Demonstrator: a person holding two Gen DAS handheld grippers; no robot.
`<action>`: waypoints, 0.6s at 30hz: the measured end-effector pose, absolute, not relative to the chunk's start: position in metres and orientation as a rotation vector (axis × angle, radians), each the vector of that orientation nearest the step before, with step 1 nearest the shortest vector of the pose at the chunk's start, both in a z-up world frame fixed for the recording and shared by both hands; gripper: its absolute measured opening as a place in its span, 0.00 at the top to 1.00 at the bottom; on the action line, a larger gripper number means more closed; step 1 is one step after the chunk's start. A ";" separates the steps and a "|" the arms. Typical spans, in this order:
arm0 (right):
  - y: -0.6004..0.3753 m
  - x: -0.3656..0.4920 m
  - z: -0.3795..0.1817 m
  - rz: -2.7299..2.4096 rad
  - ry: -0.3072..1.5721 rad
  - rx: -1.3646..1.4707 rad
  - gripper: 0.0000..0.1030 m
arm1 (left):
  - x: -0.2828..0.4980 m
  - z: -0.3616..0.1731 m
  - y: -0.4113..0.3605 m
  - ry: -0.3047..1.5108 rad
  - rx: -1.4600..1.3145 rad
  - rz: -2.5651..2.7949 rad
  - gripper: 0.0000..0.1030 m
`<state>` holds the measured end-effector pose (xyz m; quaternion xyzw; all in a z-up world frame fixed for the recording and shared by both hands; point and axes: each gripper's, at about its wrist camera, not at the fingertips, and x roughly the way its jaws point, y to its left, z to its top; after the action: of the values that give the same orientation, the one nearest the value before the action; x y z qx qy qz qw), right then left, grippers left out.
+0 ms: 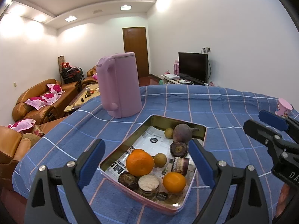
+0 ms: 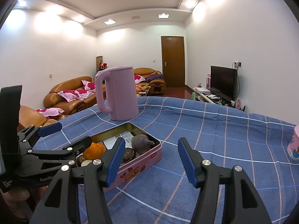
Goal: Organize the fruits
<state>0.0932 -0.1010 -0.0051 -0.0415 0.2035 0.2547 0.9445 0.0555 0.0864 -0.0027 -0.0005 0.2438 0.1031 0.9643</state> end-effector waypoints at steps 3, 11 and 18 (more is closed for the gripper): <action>-0.102 0.093 -0.005 0.517 0.415 -0.082 0.41 | 0.055 -0.003 0.086 0.496 -0.001 0.209 0.10; -0.106 0.093 -0.003 0.512 0.410 -0.081 0.41 | 0.056 -0.003 0.083 0.504 0.003 0.197 0.10; -0.111 0.092 0.001 0.507 0.399 -0.078 0.41 | 0.056 -0.001 0.082 0.505 -0.002 0.181 0.04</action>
<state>0.0920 -0.1114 0.0010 -0.0383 0.1959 0.2490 0.9477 0.0558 0.0822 -0.0010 -0.0011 0.2495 0.0897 0.9642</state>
